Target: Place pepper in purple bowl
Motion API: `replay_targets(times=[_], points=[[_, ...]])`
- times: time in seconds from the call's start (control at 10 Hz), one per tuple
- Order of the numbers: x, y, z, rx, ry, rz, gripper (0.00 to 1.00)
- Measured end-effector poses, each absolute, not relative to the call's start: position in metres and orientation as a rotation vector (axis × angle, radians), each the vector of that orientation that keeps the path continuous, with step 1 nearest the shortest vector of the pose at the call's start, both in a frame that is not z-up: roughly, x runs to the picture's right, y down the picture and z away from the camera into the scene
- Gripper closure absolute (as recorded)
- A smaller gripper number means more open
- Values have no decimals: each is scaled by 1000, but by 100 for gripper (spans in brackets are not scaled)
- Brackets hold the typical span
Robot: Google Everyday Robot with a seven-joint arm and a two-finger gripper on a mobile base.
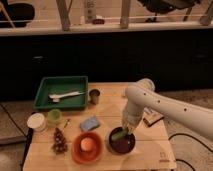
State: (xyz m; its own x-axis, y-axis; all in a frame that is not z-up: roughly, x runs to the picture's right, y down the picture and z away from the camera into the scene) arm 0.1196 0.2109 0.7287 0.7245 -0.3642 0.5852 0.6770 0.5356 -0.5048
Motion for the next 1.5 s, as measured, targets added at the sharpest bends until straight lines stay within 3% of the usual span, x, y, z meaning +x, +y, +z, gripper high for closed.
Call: replay_targets(times=[0.2,1.5], points=[[120,210,729,-782,-444,-647,20],[121,210,727,-768,-456,-665,20]])
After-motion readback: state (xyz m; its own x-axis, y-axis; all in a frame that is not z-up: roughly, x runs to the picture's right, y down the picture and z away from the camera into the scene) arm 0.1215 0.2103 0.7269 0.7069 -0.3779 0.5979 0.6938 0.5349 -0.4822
